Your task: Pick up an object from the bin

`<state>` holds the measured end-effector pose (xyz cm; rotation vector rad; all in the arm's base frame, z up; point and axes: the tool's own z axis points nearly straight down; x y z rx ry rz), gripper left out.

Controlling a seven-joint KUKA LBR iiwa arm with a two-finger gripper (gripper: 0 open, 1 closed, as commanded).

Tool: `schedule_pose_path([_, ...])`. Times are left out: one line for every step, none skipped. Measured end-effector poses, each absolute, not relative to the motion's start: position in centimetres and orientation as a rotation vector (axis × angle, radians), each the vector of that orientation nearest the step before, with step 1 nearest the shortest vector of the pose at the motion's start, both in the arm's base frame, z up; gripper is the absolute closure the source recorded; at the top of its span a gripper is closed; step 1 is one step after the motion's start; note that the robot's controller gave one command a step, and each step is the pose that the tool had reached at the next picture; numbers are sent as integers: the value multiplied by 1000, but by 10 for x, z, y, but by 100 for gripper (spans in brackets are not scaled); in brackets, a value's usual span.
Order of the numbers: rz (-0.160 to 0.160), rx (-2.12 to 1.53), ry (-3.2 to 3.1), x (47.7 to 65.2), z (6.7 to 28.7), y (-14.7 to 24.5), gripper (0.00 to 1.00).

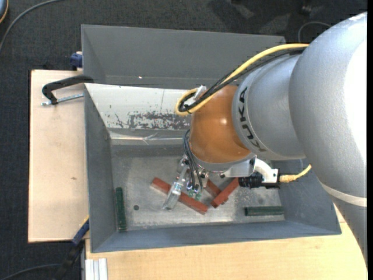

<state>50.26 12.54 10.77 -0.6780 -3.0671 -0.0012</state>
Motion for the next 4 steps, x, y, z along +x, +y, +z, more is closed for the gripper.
schedule_pose_path([1, -816, -3028, 496, 69, 132, 0])
schedule_pose_path([-1, -817, -3030, 496, 69, 132, 0])
schedule_pose_path([-1, -817, -3031, 496, 69, 132, 100])
schedule_pose_path([-3, -818, -3034, 497, 71, 132, 100])
